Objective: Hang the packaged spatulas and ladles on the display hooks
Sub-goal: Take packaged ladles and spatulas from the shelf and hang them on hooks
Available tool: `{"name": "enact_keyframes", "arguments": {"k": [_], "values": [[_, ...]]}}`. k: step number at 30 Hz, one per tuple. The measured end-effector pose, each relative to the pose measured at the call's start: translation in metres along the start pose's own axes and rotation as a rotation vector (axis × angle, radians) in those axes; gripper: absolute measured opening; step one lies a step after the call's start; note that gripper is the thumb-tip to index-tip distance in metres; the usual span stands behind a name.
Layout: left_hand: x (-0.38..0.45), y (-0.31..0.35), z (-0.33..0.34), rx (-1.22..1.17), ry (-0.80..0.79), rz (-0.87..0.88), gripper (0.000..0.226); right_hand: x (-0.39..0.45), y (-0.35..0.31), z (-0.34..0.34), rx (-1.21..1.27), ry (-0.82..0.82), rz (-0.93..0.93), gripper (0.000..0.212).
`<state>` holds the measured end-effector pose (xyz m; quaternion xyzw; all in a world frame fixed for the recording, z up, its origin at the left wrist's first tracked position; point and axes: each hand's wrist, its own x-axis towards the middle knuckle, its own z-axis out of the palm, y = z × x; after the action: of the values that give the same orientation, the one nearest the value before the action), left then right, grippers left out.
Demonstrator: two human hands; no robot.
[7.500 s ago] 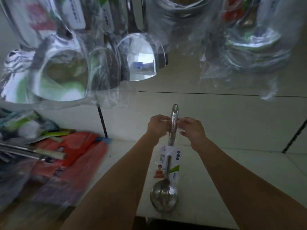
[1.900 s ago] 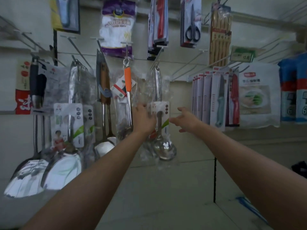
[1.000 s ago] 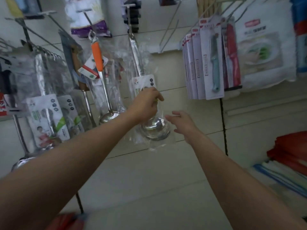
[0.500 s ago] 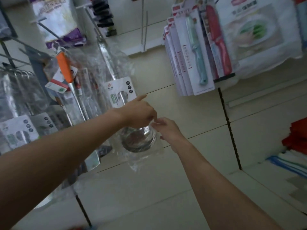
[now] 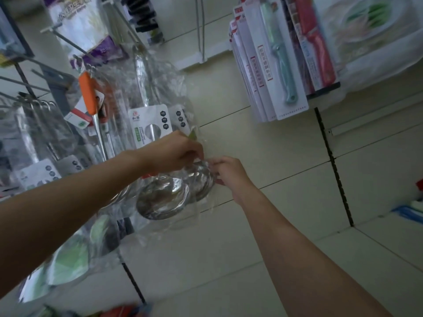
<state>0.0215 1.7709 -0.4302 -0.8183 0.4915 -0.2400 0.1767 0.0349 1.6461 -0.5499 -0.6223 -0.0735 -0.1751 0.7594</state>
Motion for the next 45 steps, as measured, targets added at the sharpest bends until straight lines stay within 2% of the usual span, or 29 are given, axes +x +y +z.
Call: {"name": "enact_keyframes", "arguments": {"k": [6, 11, 13, 16, 18, 22, 30, 36, 42, 45], "values": [[-0.003, 0.003, -0.003, 0.024, 0.011, -0.020, 0.025, -0.005, 0.000, -0.009, 0.021, 0.008, 0.010, 0.035], [0.002, 0.009, -0.006, 0.200, -0.117, -0.086, 0.054, -0.012, -0.008, -0.009, 0.044, -0.033, -0.045, 0.035], [0.003, 0.011, -0.008, 0.249, -0.134, -0.077, 0.060, -0.016, -0.011, -0.012, 0.048, -0.083, -0.055, 0.037], [-0.003, 0.006, -0.008, 0.298, -0.037, 0.038, 0.050, -0.017, -0.012, -0.016, 0.017, -0.095, -0.046, 0.037], [-0.009, 0.001, -0.008, 0.358, 0.027, 0.121, 0.038, -0.015, -0.010, -0.018, 0.002, -0.022, -0.033, 0.037], [-0.018, 0.003, -0.014, 0.403, 0.064, 0.150, 0.024, -0.006, 0.002, -0.024, -0.060, 0.098, -0.009, 0.042], [-0.014, 0.004, -0.015, 0.506, 0.012, 0.125, 0.028, -0.006, 0.007, -0.023, -0.085, -0.017, 0.060, 0.047], [-0.008, 0.008, -0.019, 0.528, -0.052, 0.113, 0.033, -0.005, 0.008, -0.021, -0.081, -0.033, 0.074, 0.057], [-0.005, 0.004, -0.019, 0.500, -0.078, 0.129, 0.035, -0.013, 0.000, -0.020, 0.027, -0.051, 0.094, 0.052], [-0.003, 0.009, -0.019, 0.495, -0.128, 0.100, 0.043, -0.020, -0.006, -0.020, 0.028, -0.073, 0.085, 0.049]]}}
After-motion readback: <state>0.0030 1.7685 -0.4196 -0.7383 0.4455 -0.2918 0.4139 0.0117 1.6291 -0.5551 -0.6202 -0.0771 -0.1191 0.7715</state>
